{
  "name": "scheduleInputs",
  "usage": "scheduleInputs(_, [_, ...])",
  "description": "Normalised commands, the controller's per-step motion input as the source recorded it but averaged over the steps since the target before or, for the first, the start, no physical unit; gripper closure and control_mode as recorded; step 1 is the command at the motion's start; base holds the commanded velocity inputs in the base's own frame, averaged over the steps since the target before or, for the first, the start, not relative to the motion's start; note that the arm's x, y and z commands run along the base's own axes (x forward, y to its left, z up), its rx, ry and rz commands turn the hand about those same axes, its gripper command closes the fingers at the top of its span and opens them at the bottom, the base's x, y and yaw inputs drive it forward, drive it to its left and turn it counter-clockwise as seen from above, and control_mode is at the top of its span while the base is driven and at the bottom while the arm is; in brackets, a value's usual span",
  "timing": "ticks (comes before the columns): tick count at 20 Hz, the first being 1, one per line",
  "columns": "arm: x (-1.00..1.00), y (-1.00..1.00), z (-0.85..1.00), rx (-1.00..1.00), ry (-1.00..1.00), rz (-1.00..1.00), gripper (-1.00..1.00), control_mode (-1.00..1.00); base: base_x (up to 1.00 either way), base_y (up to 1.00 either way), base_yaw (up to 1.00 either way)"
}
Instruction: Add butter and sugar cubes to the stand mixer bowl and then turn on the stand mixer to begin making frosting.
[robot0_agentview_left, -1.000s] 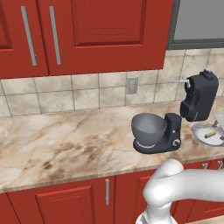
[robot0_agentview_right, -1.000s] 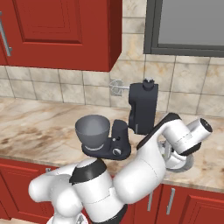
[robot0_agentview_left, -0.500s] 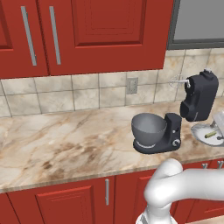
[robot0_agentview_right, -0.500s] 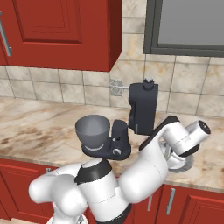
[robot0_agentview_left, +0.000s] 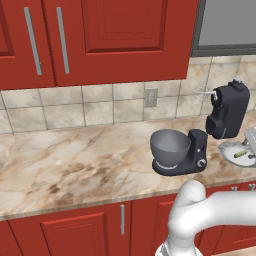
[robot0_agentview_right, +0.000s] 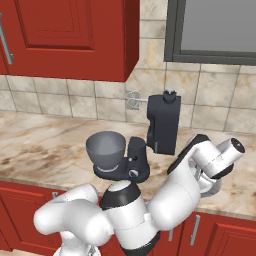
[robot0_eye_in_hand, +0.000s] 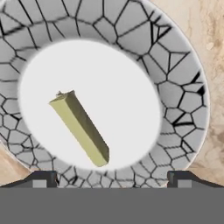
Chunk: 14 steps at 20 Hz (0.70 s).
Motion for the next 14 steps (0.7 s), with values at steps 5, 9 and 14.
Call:
scheduleInputs(5, [0.0, -0.17, -0.28, 0.0, 0.05, 0.0, -1.0, -1.0, 0.0, 0.0, 0.0])
scheduleInputs(9, [0.15, -0.03, -0.07, 0.0, 0.0, 0.0, -1.0, -1.0, 0.0, 0.0, 0.0])
scheduleInputs(14, [0.26, 0.0, -0.01, 0.0, 0.0, 0.0, -1.0, -1.0, 0.0, 0.0, 0.0])
